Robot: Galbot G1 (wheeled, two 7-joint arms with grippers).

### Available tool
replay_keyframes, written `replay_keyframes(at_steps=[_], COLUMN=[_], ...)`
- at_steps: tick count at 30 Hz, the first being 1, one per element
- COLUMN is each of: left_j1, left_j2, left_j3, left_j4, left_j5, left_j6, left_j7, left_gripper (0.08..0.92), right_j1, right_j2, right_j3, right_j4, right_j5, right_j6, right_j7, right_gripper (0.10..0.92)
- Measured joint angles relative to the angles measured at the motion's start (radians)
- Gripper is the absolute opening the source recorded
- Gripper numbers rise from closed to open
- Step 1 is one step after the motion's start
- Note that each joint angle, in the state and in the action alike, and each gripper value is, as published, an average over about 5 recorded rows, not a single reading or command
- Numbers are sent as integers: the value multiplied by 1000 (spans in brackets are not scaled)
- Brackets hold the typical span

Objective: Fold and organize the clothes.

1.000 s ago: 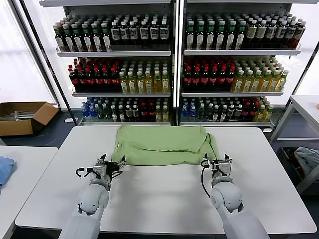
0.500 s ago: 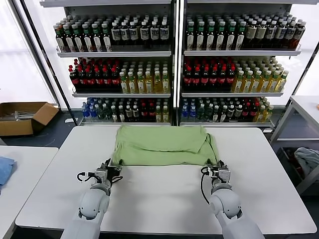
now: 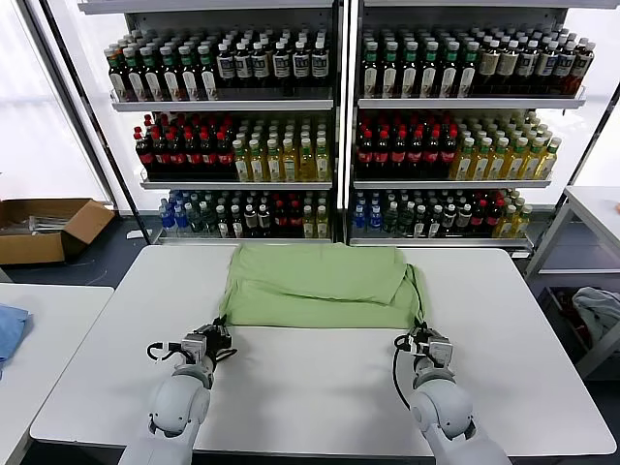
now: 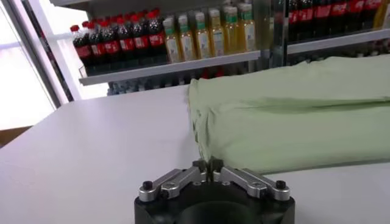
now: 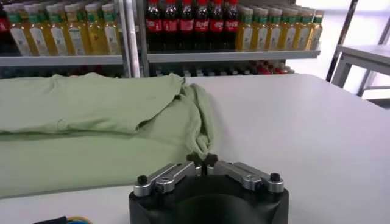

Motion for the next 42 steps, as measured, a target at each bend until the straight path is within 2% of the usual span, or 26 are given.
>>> replay_keyframes(at_steps=[9,17,23,26,29,36,42], left_j1=[145,376,534,584,627,699,686], left_j2=[12,29,24,19,13,-5,-13], left_j3=[-9,-24,-19,-18,-17,-4,-17], left_j4=[-189,-409,-494,-513,-535,-621,-719], left_j5=[13,35,70,84,92,87,62], left_j6=[-16,-34,-53,-57,-58,-56,-42], left_j7=[-20,-37,-42,-45,-50,-59,-54], left_gripper=[84,84,84,90,135,330,503], right_j1=[-166,-371,-487,-532,-566,-591,-522], right_j2=[-10,-29,-35,-39,-44,-52,-60], right_j3=[19,21,11,10,13,65,162], right_j4=[205,372,430,451,476,563,594], right_j5=[-43,-115,-165,-188,-202,-191,-139], right_j6=[4,14,20,27,33,22,13], right_j7=[32,91,131,146,159,166,136], right_gripper=[117,117,123,176,260,468,641])
